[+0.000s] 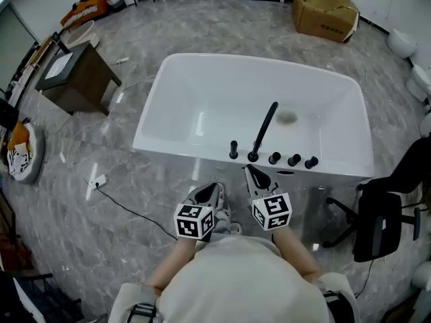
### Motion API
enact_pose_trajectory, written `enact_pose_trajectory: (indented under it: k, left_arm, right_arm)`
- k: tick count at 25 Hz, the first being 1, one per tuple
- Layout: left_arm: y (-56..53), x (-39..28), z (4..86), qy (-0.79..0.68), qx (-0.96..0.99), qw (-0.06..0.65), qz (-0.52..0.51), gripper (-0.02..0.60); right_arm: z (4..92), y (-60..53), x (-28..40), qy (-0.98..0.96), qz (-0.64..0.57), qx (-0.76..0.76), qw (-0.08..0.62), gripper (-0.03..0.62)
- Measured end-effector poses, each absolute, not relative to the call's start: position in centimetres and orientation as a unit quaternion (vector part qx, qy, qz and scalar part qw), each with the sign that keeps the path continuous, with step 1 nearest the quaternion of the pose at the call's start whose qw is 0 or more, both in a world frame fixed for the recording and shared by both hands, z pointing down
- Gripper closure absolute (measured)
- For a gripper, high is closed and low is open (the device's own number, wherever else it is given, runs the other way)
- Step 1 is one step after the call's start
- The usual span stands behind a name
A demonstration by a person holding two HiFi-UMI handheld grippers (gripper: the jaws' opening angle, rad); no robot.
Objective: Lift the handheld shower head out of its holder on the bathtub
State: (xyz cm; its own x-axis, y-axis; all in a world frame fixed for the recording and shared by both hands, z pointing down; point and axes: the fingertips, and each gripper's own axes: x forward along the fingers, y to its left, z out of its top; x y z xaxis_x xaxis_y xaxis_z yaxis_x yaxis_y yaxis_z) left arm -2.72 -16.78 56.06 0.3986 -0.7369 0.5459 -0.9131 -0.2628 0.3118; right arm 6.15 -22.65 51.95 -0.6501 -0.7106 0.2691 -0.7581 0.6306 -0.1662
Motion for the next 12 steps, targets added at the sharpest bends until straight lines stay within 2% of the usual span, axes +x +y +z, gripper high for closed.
enact_pose_trajectory:
  k: [12]
  left_arm:
    - [-20.4,-5.0,58.2,-0.518,0.777,0.331,0.138,0.561]
  right_arm:
    - [57.4,-25.9,2.7,-0.89,0.145,0.408,0.139,0.572]
